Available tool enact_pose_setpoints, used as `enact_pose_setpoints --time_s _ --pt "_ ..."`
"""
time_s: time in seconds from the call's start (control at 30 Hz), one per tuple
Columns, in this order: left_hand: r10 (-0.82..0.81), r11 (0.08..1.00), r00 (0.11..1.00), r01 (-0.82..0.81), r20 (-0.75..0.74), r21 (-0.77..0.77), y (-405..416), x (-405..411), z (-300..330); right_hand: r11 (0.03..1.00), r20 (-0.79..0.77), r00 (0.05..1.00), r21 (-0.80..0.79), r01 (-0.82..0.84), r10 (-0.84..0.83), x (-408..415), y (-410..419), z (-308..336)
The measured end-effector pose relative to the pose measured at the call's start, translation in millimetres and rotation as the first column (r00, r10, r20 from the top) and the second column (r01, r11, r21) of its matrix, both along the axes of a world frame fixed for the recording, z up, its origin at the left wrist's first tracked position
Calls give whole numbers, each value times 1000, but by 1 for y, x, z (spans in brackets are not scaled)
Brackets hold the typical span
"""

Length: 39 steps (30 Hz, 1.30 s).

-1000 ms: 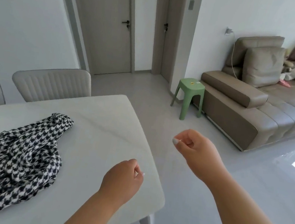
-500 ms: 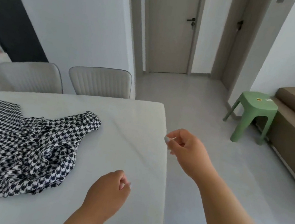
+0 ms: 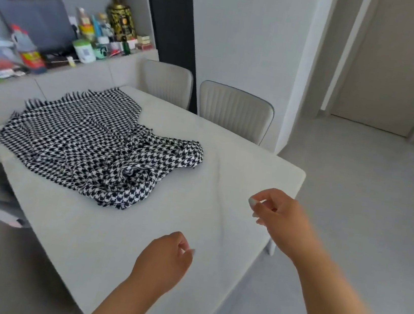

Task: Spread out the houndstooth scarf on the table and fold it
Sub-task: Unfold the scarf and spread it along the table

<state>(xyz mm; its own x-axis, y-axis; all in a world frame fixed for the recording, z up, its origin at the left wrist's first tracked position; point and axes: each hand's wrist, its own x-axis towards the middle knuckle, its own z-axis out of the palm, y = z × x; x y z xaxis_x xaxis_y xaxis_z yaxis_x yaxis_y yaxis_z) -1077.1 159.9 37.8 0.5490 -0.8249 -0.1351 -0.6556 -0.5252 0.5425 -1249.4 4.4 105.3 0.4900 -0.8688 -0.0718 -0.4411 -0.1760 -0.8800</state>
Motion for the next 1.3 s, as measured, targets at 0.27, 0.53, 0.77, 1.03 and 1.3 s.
enact_pose_setpoints --time_s 0.27,0.53,0.77,1.03,1.3 --pt "315 947 949 -316 -22 -58 -6 51 -20 963 -40 962 32 -268 269 82 -38 -16" --pt "490 859 850 -509 -192 -62 -38 111 -46 919 -186 902 5 -395 389 175 -89 -38" --pt "568 823 815 -567 -115 42 -48 150 -61 860 -255 839 -52 -508 480 248 -116 -78" --pt "502 857 862 -485 -72 175 -97 174 -77 441 -694 454 -215 -871 559 307 -165 -118" --pt "633 773 763 -633 -127 52 -128 183 -87 264 -722 126 81 -961 680 342 -224 -110"
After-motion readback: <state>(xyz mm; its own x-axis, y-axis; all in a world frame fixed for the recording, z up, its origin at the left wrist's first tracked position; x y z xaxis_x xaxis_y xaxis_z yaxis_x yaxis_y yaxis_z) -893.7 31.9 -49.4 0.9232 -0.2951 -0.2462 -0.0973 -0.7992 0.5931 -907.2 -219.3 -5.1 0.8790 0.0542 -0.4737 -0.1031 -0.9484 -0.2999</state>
